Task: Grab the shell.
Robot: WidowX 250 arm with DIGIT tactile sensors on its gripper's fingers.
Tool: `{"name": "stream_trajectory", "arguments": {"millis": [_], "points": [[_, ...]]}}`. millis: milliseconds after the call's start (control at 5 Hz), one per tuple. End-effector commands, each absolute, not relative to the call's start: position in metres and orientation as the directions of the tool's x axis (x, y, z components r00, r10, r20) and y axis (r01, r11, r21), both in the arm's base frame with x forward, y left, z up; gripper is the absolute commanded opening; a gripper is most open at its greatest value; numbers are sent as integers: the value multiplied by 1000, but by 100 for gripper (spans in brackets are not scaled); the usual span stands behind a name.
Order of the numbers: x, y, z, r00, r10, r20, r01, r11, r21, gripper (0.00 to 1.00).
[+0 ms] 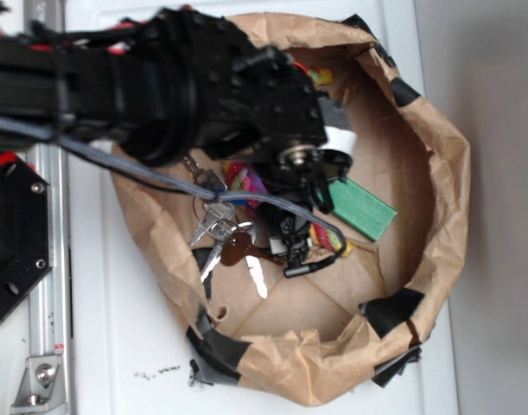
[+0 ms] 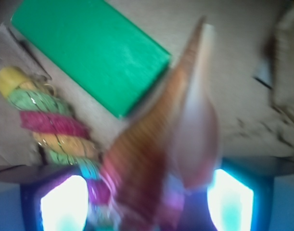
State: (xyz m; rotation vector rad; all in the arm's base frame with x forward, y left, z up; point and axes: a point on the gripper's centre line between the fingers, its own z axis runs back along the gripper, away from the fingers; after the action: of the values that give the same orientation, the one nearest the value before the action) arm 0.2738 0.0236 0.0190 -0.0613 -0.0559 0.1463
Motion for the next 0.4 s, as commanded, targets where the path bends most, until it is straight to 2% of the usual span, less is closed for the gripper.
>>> {"name": "stream_trajectory", "arguments": {"millis": [0, 200], "points": [[278, 51, -10, 989, 143, 34, -143, 989, 21, 100], [281, 60, -3, 984, 173, 40, -174, 985, 12, 0]]}}
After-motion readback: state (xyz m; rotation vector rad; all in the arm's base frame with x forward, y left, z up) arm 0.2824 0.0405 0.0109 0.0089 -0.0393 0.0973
